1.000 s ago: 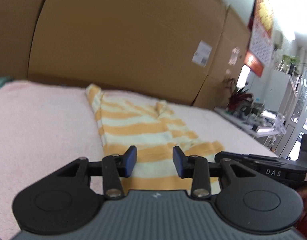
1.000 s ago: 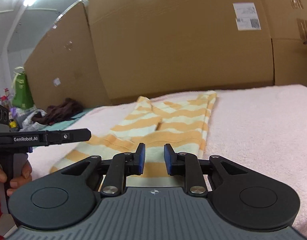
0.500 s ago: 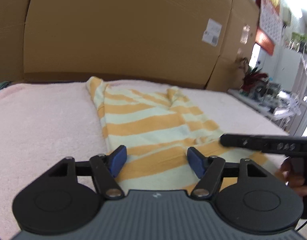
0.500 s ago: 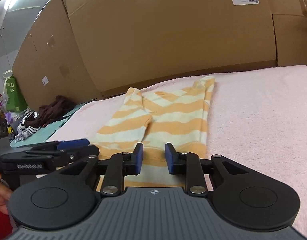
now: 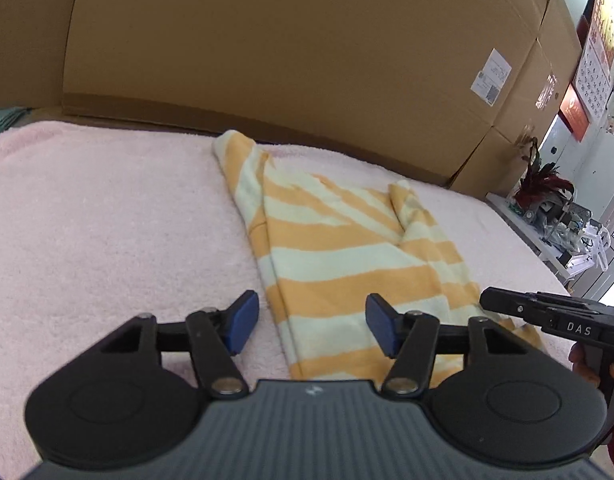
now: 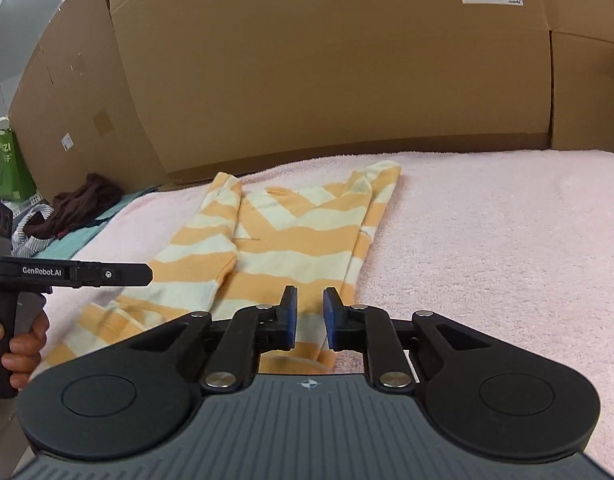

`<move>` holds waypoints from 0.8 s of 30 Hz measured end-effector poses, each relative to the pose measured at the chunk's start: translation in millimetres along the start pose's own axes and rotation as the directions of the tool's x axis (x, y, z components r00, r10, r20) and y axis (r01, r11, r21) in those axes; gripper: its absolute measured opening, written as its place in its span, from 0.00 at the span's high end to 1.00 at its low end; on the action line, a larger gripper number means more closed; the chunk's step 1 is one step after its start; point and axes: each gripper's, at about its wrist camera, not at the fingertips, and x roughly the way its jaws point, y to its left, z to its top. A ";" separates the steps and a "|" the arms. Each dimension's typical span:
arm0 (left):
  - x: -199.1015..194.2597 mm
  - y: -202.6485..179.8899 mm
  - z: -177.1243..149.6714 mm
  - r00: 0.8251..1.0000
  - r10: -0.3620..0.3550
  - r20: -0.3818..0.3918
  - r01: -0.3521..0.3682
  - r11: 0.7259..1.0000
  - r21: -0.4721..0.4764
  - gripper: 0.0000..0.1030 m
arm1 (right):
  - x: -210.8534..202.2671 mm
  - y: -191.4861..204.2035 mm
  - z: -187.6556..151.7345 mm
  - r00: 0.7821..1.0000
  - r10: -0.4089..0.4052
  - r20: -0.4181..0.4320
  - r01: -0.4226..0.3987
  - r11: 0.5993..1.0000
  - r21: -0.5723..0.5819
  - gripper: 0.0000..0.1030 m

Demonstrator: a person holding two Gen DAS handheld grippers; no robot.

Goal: Fold clothes

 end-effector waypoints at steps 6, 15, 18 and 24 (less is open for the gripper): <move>-6.3 5.9 -6.0 0.999 -0.018 0.047 0.020 0.999 -0.040 0.64 | -2.4 -12.9 -1.5 0.999 0.009 0.047 -0.013 0.996 0.084 0.99; -7.4 3.4 -6.0 0.998 -0.040 0.047 0.042 0.999 -0.031 0.48 | -6.8 -18.2 -2.7 0.996 0.015 0.083 -0.025 0.992 0.125 0.88; -5.2 2.8 -5.9 0.999 -0.038 0.033 0.039 0.999 -0.030 0.53 | 2.4 -10.5 -1.1 1.000 0.023 0.021 -0.025 0.997 0.078 0.91; -14.1 -4.1 -10.5 0.995 0.018 0.103 -0.018 1.000 0.003 0.97 | -8.0 -16.6 -5.2 0.995 -0.035 0.096 0.022 0.991 0.136 0.99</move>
